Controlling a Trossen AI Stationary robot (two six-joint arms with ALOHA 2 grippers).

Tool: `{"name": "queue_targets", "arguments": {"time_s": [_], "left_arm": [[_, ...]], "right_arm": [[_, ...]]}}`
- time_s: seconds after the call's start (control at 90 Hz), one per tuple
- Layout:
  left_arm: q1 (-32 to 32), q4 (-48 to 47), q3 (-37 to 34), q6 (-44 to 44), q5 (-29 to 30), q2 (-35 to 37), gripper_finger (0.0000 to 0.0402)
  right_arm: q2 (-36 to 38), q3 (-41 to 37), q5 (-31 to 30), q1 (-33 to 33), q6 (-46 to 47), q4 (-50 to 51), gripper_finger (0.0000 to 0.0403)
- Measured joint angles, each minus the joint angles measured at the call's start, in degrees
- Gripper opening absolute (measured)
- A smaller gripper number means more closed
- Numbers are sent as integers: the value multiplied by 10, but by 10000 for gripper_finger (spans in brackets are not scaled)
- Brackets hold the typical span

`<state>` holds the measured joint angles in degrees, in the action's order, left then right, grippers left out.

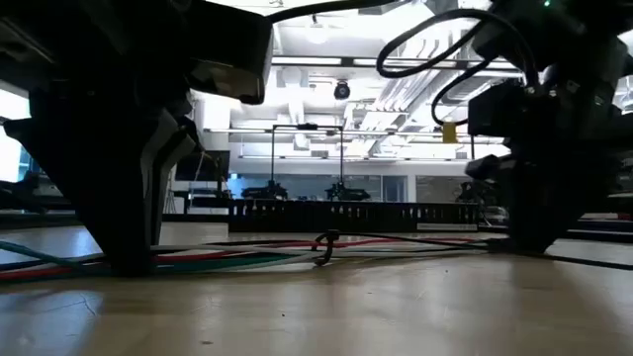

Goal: Ziptie cables
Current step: Put the colored ziptied cables into the black cable duct

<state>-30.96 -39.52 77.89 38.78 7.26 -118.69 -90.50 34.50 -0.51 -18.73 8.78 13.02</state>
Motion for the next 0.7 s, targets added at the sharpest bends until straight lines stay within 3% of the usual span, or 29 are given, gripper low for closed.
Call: {"name": "queue_targets", "arguments": {"time_s": [0.178, 0.411, 0.7], "left_arm": [[0, -60, 36, -17, 17, -4, 1], [19, -204, 69, -72, 100, 0, 0], [87, -306, 70, -191, 231, 32, 0]], "right_arm": [[24, 23, -14, -15, 0, 36, 9], [70, 97, -62, -10, -35, 169, 2], [85, 178, -149, 63, -152, 252, 1]]}}
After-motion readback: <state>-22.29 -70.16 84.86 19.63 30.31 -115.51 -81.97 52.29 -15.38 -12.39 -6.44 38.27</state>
